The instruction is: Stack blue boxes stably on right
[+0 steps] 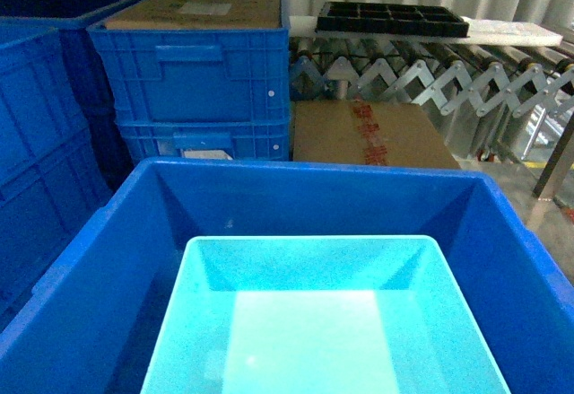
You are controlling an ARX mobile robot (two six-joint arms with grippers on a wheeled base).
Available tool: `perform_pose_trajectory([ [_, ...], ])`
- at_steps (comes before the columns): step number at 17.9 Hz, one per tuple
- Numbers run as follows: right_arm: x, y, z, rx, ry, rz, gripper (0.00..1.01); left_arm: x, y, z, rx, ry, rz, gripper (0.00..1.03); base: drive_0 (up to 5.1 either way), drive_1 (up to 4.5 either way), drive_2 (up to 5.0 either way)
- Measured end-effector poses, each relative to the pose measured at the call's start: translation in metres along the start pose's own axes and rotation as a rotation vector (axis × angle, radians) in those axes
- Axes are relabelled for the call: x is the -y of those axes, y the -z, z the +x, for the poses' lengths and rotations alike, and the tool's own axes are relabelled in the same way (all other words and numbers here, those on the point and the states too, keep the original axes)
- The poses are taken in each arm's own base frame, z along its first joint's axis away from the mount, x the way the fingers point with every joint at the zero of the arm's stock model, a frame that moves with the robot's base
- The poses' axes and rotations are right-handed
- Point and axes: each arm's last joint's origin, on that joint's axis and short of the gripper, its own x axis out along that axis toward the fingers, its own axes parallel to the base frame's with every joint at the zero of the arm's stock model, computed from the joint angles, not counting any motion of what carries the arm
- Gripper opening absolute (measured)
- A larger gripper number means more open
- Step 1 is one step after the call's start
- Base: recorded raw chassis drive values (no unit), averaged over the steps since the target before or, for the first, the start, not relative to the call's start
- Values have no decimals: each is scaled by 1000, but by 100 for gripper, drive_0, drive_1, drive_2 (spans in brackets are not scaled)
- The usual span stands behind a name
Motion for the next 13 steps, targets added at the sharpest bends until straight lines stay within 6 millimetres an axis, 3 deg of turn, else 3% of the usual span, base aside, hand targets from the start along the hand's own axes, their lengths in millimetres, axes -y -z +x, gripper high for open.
perform_pose_trajectory([
  [13,0,-2,-21,10,0,0,2,0,-7,-27,33,0,0,2,0,0,0],
])
